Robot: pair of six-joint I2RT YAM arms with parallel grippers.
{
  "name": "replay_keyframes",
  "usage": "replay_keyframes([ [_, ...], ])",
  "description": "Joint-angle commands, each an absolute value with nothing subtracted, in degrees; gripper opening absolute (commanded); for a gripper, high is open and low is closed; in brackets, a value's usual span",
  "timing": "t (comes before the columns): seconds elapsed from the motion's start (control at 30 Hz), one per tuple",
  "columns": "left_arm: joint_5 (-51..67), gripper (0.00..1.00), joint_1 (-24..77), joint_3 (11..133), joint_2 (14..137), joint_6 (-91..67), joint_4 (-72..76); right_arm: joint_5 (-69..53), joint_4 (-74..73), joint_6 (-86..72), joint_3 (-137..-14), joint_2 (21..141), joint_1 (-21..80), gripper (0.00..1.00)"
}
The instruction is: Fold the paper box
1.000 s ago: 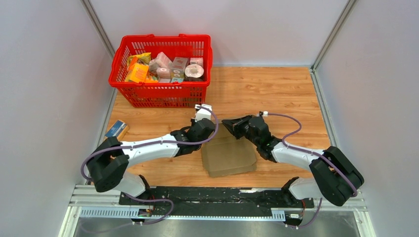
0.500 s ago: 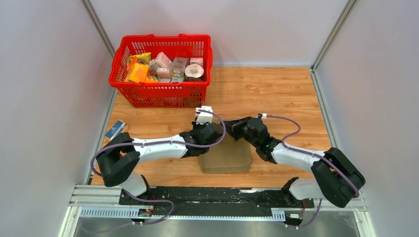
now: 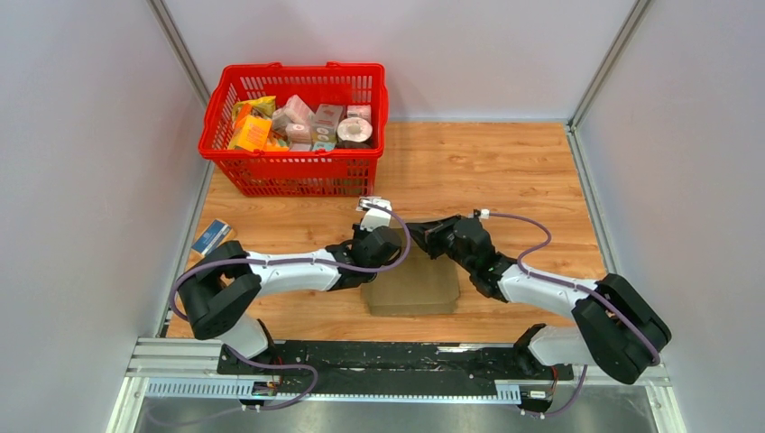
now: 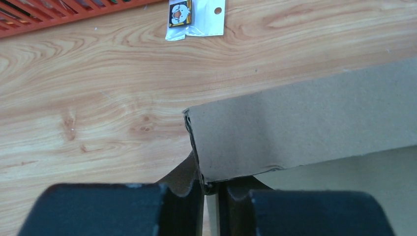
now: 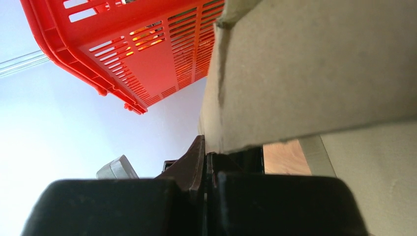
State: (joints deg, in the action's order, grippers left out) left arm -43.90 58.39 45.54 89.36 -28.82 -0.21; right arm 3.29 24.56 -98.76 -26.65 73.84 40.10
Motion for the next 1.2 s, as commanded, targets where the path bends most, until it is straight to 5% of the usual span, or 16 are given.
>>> replay_keyframes([
  [0.0,-45.3,0.13,58.5,49.6,91.1,-30.0,-2.7,3.4,21.5,-98.3,-26.3,72.9,40.6,0.0],
  [0.13,-44.8,0.07,58.4,47.7,90.4,-29.3,-0.3,3.3,18.8,-95.4,-26.9,72.1,40.6,0.03],
  [0.23,-43.2,0.05,58.4,45.2,88.5,-28.1,3.8,3.0,12.8,-84.3,-28.1,69.0,40.5,0.5],
  [0.37,-42.1,0.03,58.4,43.0,87.1,-27.6,6.8,4.7,-12.4,-51.5,-38.7,63.4,40.3,0.84],
  [0.53,-42.1,0.0,58.4,40.5,85.5,-27.6,9.6,6.5,-32.1,-26.7,-43.5,53.0,40.2,0.88],
  [0.7,-43.3,0.0,58.4,39.1,84.2,-28.5,10.6,8.0,-46.2,-23.5,-56.1,55.8,35.1,0.87],
  [0.93,-44.1,0.0,58.4,39.2,84.5,-29.0,10.2,-3.3,-39.4,-21.7,-57.6,60.7,30.9,0.71],
  [1.17,-43.8,0.0,58.4,39.9,84.8,-29.2,9.6,-0.9,-30.4,-24.4,-52.1,60.5,29.9,0.64],
])
